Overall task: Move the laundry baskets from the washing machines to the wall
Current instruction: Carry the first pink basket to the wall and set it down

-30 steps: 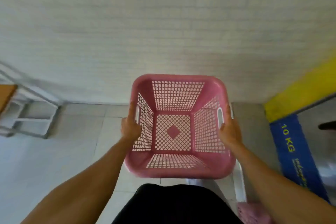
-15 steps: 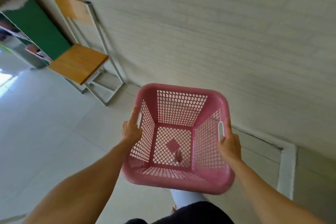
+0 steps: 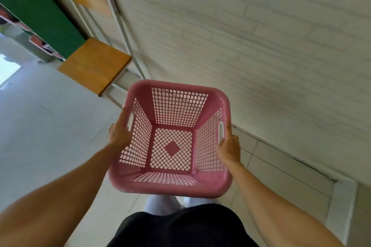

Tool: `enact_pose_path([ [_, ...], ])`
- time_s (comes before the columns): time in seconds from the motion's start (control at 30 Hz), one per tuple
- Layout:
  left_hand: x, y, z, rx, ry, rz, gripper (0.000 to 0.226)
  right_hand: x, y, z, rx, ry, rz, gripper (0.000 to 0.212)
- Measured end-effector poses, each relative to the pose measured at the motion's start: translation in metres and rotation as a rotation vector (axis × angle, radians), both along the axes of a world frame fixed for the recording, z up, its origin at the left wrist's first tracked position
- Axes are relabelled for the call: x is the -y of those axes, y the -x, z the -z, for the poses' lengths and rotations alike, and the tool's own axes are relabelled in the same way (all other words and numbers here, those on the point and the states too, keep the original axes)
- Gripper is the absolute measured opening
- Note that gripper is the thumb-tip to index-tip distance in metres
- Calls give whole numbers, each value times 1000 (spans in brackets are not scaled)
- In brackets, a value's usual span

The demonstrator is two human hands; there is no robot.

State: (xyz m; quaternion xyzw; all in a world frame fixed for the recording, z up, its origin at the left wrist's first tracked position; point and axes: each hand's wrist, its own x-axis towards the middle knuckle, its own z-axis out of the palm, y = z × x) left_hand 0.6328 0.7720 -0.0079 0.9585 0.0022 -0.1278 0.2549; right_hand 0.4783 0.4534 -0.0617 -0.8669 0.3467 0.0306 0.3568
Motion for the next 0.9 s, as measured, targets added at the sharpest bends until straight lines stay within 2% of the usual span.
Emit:
enact_pose_path([
  [0.13,-15,-48,2,-25,-73,-52,92,-17,-43,-5,-17,-21,-19,92],
  [0.27,-20,-88,8,-41,-91,12,89,-34,-80,-3,-39,11,31,92],
  [0.43,-17,-162,15,-195,-47,56,90,-51,-131,14,-129,73,126,96],
  [0.63,-24,-267,57,-339,-35,275,109,-58,-188,43,-183,118,218,101],
  [0.77,-34,-314,112,-324,-132,505,121,-68,-198,71,-211,156,259,92],
  [0.9,-14,-332,143,-319,-193,585,117,-77,-208,120,-211,155,280,79],
])
